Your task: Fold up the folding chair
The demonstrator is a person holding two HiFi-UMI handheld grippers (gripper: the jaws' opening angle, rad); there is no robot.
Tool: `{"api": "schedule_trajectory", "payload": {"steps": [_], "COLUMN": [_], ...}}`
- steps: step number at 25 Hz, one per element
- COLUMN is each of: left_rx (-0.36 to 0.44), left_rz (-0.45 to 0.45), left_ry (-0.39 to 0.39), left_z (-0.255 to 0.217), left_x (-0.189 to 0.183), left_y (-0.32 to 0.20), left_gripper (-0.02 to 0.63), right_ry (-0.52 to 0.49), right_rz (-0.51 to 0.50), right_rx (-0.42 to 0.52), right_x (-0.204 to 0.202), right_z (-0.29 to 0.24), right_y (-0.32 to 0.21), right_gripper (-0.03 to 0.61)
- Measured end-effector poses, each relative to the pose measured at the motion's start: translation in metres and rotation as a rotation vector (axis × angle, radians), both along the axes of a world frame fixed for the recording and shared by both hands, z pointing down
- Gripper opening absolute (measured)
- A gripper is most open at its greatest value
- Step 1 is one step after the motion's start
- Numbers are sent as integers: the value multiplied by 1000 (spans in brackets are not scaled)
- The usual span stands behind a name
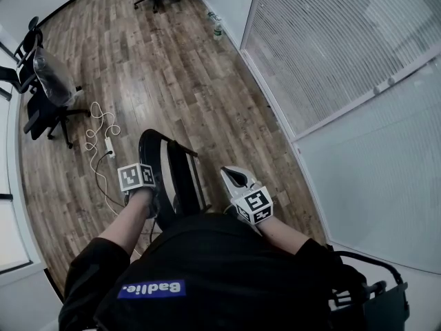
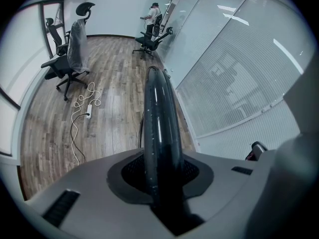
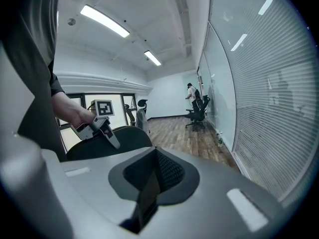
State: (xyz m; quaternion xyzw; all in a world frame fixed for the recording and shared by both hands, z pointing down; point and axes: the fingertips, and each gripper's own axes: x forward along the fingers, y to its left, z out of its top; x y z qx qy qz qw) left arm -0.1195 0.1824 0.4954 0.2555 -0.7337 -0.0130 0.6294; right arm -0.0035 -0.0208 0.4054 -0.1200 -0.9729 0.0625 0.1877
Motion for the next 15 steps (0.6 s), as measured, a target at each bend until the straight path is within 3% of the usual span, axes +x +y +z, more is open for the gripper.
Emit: {"api": "schedule_trajectory", "payload": {"steps": [15], "left_rx": [-1], "left_rz": [6], "left_ry": [-2], "left_z": [-2], "left_x": [-3], "left_y": [2], "left_gripper": [84], "right_ry": [7], "right_rz": [12], "right_rx": [-4], "right_x": [-4], "right_z": [1], "right_y": [1], "right_gripper": [2]}}
